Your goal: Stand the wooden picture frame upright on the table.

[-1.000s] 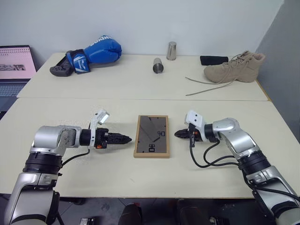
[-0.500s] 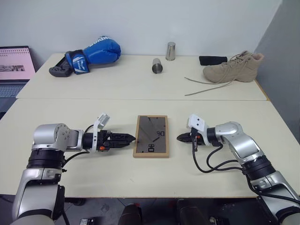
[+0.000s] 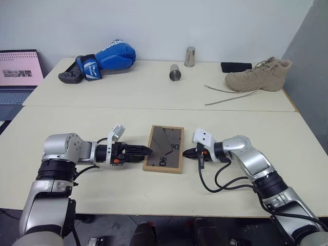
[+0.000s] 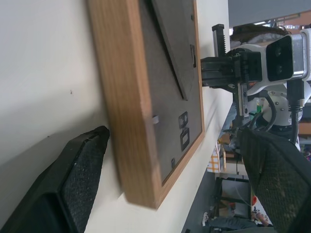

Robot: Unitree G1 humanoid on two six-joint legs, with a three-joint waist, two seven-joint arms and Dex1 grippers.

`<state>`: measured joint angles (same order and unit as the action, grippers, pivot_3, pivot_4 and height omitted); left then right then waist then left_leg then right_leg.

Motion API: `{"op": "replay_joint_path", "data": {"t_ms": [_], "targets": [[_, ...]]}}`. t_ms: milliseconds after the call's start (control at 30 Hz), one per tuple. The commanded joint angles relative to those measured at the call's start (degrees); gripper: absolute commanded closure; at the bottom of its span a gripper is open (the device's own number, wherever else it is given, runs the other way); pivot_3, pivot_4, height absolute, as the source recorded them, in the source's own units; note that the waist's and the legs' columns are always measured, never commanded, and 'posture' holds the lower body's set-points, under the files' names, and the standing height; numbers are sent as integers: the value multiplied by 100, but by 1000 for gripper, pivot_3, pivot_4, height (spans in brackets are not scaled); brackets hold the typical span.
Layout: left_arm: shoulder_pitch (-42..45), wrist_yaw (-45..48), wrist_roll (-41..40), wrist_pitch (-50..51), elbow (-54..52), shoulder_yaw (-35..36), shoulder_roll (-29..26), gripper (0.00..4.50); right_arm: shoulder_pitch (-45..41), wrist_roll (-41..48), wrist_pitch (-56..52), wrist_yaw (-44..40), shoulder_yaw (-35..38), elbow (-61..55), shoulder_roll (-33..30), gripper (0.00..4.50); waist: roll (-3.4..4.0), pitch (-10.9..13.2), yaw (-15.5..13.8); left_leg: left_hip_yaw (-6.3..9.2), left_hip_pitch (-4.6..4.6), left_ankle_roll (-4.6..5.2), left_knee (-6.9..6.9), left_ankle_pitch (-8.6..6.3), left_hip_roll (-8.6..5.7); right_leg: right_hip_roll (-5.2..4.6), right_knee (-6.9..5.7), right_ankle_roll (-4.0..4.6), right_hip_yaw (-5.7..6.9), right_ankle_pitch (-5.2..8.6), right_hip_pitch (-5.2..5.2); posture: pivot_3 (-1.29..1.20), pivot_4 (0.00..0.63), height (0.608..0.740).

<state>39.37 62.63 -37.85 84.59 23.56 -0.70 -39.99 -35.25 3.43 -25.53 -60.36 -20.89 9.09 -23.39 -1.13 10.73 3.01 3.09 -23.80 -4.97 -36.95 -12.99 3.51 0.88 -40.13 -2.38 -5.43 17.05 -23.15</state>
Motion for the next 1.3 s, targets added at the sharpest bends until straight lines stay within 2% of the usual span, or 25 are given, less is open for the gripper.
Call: {"op": "replay_joint_path", "data": {"t_ms": [33, 400, 533, 667, 967, 1133, 1300], "targets": [[-105, -25, -42, 33, -145, -258, 114, 6, -225, 40, -6, 52, -28, -142, 184, 4500, 0, 0, 1, 0, 0, 0, 0, 0, 0, 0, 0, 0, 0, 0, 0, 0, 150, 740], [-236, -70, -72, -74, -321, -231, 195, 6, -362, -49, 158, 52, -166, 61, 351, 4500, 0, 0, -2, 1, -1, 0, 1, 0, 0, 0, 2, 0, 0, 0, 0, 0, 150, 740], [-305, -225, 83, -482, -166, -77, 344, 6, -302, -62, 191, -4, -155, 36, 233, 4500, 0, 0, -28, 1, -1, 0, 1, 0, -1, -1, 2, 0, 1, 0, 0, 0, 150, 740], [-374, -181, 56, -656, -231, 22, 365, 592, -265, -57, 191, 9, -155, 15, 180, 4500, 1, -2, -59, 1, 0, 0, 0, 0, -4, -4, 2, 0, 0, 0, 2, 0, 150, 740], [-385, -294, -139, -541, -446, 173, 479, 2532, -162, -45, 170, 47, -159, -105, 122, 4500, 1, -2, -53, 1, -2, 0, 3, 0, -2, -2, 4, 0, 1, 0, -1, 0, 150, 740], [-419, -493, -350, -403, -770, 501, 637, 3146, -187, -86, 253, 109, -120, -23, 76, 4500, 0, -2, -56, 1, -2, 0, 1, 0, -2, -2, 4, 0, 1, 0, 0, 0, 150, 740], [-388, -904, -530, -157, -1139, 993, 831, 3203, -98, -11, 213, 58, 150, -74, -313, 4500, 0, -2, -76, 2, -5, 0, 1, 0, -2, -3, 5, 0, 2, 0, 0, 0, 150, 740]]}}
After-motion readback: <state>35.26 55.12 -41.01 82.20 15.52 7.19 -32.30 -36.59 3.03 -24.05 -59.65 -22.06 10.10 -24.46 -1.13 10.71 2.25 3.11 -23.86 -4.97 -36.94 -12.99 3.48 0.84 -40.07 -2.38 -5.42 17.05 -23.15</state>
